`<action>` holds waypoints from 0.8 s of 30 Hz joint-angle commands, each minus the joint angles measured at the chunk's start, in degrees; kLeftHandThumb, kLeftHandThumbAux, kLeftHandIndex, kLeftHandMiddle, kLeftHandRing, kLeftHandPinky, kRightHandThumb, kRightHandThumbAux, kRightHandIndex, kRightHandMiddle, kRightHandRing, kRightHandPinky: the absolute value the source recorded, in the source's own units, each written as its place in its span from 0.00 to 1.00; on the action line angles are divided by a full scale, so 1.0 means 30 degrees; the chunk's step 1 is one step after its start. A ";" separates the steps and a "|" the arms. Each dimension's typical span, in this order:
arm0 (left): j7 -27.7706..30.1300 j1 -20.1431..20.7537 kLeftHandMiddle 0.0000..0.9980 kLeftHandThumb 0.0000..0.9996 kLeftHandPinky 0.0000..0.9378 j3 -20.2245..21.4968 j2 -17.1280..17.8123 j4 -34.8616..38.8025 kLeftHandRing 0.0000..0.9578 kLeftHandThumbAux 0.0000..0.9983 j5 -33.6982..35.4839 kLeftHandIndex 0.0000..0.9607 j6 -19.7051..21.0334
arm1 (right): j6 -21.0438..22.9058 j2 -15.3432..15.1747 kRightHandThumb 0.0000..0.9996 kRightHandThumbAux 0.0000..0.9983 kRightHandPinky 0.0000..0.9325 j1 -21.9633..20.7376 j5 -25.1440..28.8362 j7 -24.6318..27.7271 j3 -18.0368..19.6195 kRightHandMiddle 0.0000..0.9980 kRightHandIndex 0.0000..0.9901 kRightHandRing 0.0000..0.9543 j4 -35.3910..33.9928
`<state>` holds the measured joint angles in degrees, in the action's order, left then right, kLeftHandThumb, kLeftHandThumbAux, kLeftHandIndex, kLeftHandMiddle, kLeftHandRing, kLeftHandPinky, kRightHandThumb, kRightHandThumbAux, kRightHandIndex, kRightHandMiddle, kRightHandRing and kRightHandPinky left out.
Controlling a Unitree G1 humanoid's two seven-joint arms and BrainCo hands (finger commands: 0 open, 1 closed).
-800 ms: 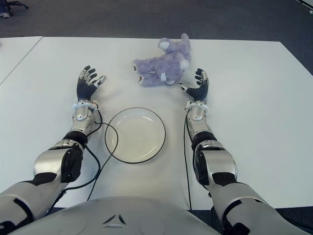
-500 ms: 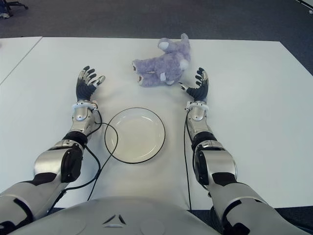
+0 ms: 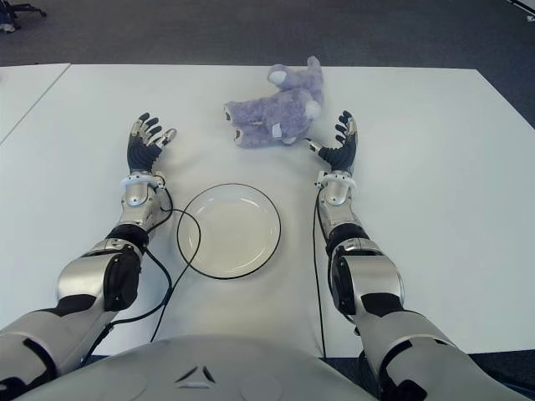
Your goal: Put the doll into the plate.
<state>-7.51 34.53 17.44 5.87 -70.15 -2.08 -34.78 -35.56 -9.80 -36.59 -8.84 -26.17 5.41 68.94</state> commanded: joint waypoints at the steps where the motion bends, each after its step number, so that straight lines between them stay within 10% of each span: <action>1: 0.0679 -0.3938 0.17 0.00 0.19 0.0183 -0.1162 -0.2474 0.17 0.71 0.0403 0.13 0.2823 | -0.0310 0.0980 0.00 0.90 0.20 0.2149 -0.0478 -0.0367 -0.0434 0.14 0.09 0.17 0.1647; 24: 0.0742 -0.3872 0.16 0.00 0.20 0.0198 -0.1148 -0.2480 0.17 0.74 0.0359 0.12 0.2999 | 0.0285 -0.0222 0.06 0.71 0.07 0.0025 -0.2878 -0.1281 -0.2767 0.06 0.05 0.06 0.1669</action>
<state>-6.80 34.55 17.64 5.95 -70.14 -2.08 -34.72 -35.54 -10.52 -39.50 -16.00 -30.13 -1.50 71.17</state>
